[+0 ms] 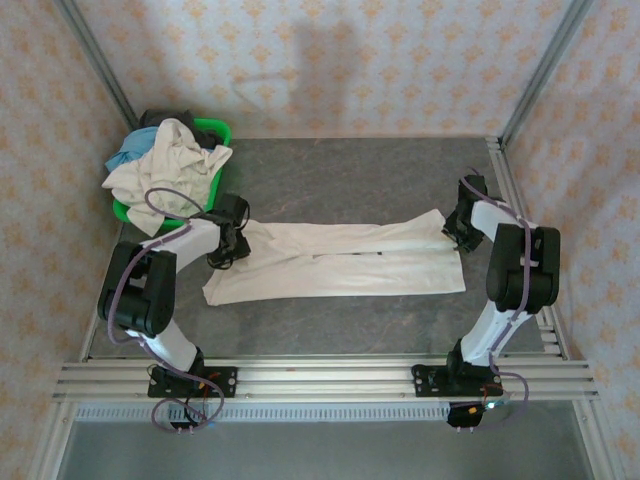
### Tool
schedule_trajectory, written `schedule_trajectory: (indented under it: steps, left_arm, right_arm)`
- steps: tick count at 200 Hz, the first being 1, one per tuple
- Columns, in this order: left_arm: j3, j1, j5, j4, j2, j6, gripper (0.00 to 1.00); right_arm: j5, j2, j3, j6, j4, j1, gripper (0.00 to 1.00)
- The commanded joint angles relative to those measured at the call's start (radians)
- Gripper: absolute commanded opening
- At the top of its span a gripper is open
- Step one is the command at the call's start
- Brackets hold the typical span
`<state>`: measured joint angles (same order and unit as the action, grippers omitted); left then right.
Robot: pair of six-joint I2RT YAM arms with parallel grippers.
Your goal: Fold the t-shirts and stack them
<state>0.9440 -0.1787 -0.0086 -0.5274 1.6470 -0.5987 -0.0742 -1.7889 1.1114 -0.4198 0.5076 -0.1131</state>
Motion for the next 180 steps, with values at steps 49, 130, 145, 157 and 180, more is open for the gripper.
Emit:
schedule_trajectory:
  steps: [49,130,145,157,180]
  left_arm:
    - [0.001,0.005,-0.032,-0.028,-0.083,-0.002,0.11]
    - [0.104,0.010,-0.096,-0.116,-0.172,0.059,0.00]
    - [0.142,0.010,-0.078,-0.112,-0.164,0.080,0.00]
    - [0.182,0.010,-0.062,-0.106,-0.153,0.105,0.00]
    - [0.267,0.008,-0.049,-0.116,-0.127,0.143,0.00]
  right_arm:
    - [0.030,0.018,0.011,-0.009,0.018,-0.005,0.22]
    - [0.004,0.132,0.014,0.004,0.030,-0.004,0.00]
    - [-0.017,0.151,0.014,0.004,0.019,-0.005,0.00]
    - [-0.033,0.157,0.020,0.002,0.010,-0.005,0.00]
    - [-0.037,0.150,0.049,0.006,0.039,-0.004,0.00]
